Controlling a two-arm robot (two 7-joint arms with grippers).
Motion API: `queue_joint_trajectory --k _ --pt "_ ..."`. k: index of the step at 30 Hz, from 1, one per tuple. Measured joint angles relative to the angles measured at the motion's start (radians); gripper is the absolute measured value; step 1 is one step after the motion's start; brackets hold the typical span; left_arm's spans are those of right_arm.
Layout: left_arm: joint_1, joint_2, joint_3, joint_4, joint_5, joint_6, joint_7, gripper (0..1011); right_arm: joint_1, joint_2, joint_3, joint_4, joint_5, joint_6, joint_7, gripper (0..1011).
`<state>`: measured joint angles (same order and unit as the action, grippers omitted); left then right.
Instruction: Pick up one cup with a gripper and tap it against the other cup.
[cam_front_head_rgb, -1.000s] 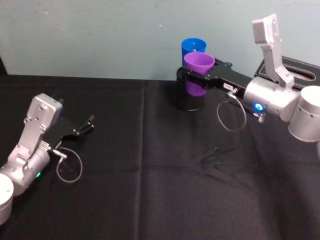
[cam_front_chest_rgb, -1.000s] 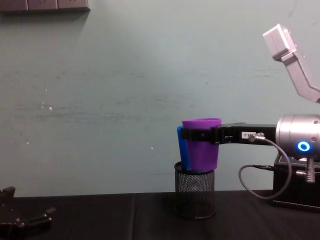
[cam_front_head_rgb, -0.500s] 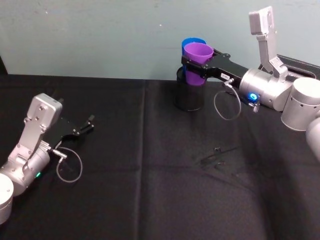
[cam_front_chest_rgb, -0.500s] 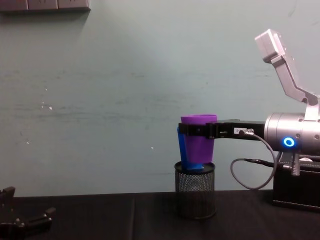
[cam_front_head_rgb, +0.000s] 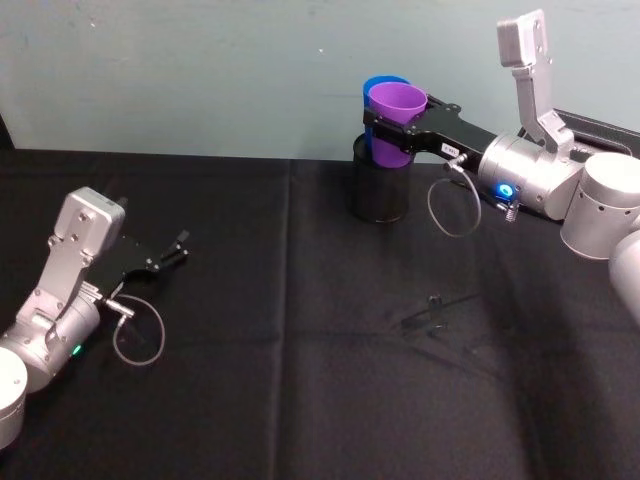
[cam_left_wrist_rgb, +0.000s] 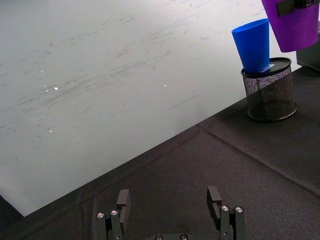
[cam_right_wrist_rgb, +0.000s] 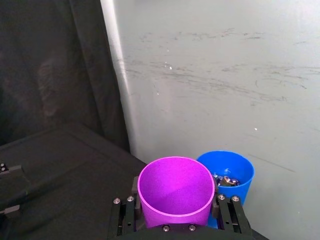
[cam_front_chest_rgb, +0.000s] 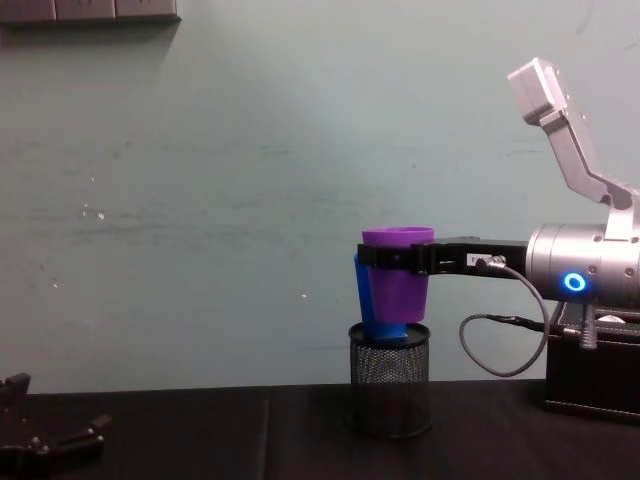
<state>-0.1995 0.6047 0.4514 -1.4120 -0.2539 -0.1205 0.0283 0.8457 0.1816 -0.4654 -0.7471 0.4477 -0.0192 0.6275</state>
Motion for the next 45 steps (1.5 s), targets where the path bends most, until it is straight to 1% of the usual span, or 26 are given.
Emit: queue_joint_trajectory --k 22,45 --pt "0.000 0.000 0.000 0.000 0.000 0.000 0.000 1005 0.037 -0.039 0.033 0.081 -0.041 -0.044 0.006 741" --pt "0.000 0.000 0.000 0.000 0.000 0.000 0.000 1005 0.076 -0.066 0.066 0.165 -0.075 -0.084 0.021 741"
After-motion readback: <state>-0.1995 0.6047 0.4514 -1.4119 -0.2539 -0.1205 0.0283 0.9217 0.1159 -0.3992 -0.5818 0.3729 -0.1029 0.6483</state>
